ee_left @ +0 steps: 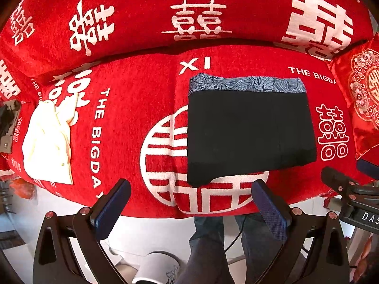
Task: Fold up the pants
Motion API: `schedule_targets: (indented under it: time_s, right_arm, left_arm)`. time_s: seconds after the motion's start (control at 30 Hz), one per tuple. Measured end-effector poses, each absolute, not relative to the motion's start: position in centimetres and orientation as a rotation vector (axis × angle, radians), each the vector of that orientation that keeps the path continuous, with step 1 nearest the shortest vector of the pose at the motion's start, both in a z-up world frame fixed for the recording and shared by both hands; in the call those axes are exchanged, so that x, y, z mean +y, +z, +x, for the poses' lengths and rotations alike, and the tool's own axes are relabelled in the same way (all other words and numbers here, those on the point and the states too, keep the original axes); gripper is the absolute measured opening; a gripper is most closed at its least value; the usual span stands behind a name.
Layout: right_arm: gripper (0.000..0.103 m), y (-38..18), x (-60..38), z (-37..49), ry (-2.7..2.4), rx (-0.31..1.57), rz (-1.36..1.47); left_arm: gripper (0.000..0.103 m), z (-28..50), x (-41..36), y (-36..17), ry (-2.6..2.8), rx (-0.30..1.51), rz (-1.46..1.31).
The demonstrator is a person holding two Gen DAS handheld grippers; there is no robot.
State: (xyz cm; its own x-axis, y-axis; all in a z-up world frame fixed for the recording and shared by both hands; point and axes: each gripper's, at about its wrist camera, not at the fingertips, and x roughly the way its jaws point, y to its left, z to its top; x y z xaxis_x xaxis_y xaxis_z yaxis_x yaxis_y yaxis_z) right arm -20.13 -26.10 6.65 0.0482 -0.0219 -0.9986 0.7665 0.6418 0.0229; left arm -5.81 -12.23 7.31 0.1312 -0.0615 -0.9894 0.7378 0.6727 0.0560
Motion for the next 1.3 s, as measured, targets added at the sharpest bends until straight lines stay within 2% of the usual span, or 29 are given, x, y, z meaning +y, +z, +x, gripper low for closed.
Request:
schedule_targets:
  time_s: [1.3]
  right_arm:
    - [0.103,7.0,-25.9,-20.7,-0.695,1.395,0.685]
  left_arm:
    - [0.102,-6.6,-13.2,7.4,-0.695,1.287,0.685]
